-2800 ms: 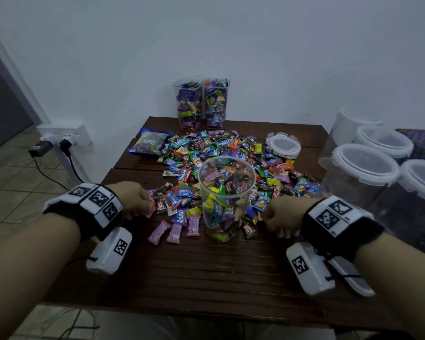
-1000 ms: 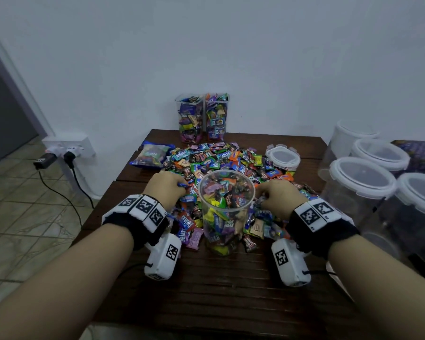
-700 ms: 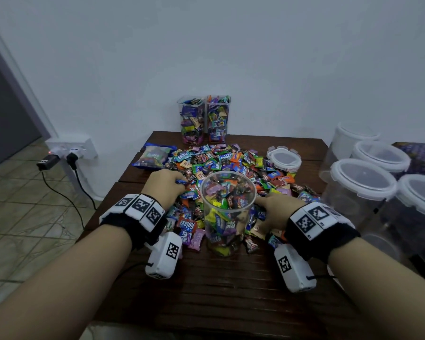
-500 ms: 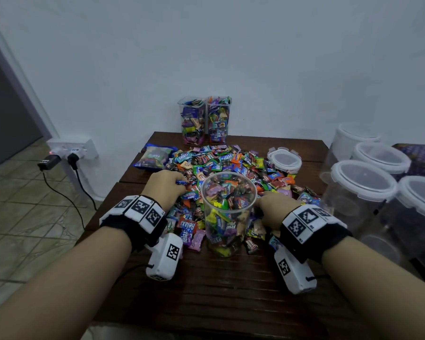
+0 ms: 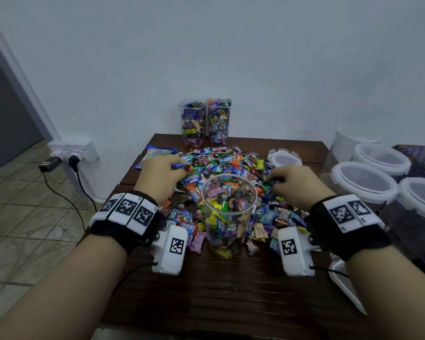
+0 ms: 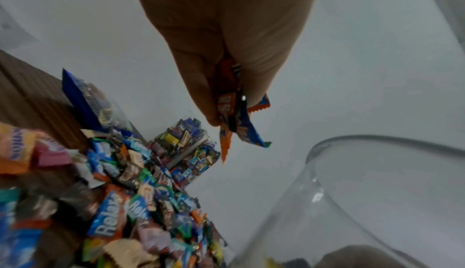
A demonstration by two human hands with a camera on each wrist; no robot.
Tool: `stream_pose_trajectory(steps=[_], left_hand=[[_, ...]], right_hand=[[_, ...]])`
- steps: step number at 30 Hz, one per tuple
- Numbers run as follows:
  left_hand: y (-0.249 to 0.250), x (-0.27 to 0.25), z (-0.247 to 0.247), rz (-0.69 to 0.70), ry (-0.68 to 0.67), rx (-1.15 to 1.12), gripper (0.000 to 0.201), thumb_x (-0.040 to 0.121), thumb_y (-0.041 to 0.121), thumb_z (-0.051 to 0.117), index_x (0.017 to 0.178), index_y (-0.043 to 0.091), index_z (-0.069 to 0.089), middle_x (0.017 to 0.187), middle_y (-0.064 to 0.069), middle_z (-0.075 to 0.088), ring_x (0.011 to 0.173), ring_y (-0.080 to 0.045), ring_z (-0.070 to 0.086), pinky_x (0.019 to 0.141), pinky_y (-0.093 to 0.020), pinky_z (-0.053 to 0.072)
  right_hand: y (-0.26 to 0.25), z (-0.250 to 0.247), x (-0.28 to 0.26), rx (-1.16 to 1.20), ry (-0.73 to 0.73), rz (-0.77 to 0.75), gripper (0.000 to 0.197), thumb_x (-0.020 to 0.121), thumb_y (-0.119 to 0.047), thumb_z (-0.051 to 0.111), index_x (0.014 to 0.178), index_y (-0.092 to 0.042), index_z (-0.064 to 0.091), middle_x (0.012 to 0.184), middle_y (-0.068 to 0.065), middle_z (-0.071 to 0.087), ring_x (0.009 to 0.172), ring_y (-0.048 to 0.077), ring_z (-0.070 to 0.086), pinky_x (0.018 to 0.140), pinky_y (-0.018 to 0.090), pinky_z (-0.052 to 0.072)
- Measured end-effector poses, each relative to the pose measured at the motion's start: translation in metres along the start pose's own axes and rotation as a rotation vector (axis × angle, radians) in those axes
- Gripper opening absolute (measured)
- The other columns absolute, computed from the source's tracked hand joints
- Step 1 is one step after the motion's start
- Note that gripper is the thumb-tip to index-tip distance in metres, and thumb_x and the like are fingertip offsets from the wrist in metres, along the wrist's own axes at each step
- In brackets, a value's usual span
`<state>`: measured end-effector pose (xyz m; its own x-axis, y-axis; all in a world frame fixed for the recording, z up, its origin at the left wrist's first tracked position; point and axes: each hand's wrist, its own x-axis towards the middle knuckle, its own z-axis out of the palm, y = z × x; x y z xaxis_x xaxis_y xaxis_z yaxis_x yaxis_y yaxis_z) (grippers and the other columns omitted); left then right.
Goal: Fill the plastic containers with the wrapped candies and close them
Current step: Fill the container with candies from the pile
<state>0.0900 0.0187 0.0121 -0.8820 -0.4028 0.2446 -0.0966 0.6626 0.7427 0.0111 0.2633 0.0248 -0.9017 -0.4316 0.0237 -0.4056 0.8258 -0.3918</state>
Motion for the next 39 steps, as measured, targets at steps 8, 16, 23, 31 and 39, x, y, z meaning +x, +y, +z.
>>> stream_pose_trajectory(steps=[8, 16, 23, 31, 39], left_hand=[[0.013, -0.012, -0.012, 0.080, 0.071, -0.209, 0.023, 0.085, 0.005, 0.064, 0.079, 0.025, 0.070, 0.085, 0.008, 0.069, 0.086, -0.016, 0.063, 0.084, -0.037, 0.052], [0.017, -0.020, -0.010, 0.146, 0.075, -0.252, 0.027, 0.085, 0.004, 0.064, 0.077, 0.029, 0.069, 0.086, 0.003, 0.070, 0.089, -0.018, 0.066, 0.085, -0.042, 0.054], [0.019, -0.019, -0.007, 0.142, 0.068, -0.304, 0.033, 0.084, 0.002, 0.064, 0.074, 0.033, 0.067, 0.084, 0.012, 0.069, 0.085, -0.006, 0.064, 0.084, -0.029, 0.053], [0.022, -0.018, -0.003, 0.132, 0.072, -0.342, 0.031, 0.084, 0.003, 0.065, 0.075, 0.031, 0.069, 0.084, 0.007, 0.070, 0.087, -0.014, 0.066, 0.085, -0.035, 0.055], [0.034, -0.017, -0.012, 0.186, 0.116, -0.346, 0.025, 0.085, 0.000, 0.062, 0.078, 0.022, 0.071, 0.079, 0.013, 0.067, 0.075, 0.003, 0.060, 0.072, -0.013, 0.049]], right_hand=[[-0.025, -0.027, -0.028, 0.514, 0.291, -0.194, 0.022, 0.085, -0.006, 0.061, 0.092, -0.025, 0.070, 0.093, -0.003, 0.068, 0.088, 0.014, 0.064, 0.080, 0.027, 0.051], [-0.061, -0.003, -0.042, 0.510, 0.213, -0.315, 0.024, 0.086, -0.005, 0.060, 0.103, -0.020, 0.071, 0.090, -0.020, 0.056, 0.095, 0.007, 0.057, 0.090, 0.026, 0.046], [-0.066, 0.009, -0.043, 0.418, 0.183, -0.337, 0.026, 0.091, -0.013, 0.057, 0.115, -0.019, 0.065, 0.108, -0.010, 0.056, 0.098, -0.002, 0.047, 0.084, 0.007, 0.036], [-0.065, 0.013, -0.049, 0.490, 0.163, -0.365, 0.029, 0.095, -0.017, 0.052, 0.122, -0.019, 0.060, 0.120, -0.013, 0.054, 0.099, -0.008, 0.047, 0.092, 0.009, 0.036], [-0.054, 0.042, -0.056, 0.779, 0.103, -0.248, 0.086, 0.073, -0.043, 0.065, 0.145, -0.038, 0.019, 0.144, -0.022, 0.030, 0.135, -0.006, 0.026, 0.108, 0.021, 0.027]])
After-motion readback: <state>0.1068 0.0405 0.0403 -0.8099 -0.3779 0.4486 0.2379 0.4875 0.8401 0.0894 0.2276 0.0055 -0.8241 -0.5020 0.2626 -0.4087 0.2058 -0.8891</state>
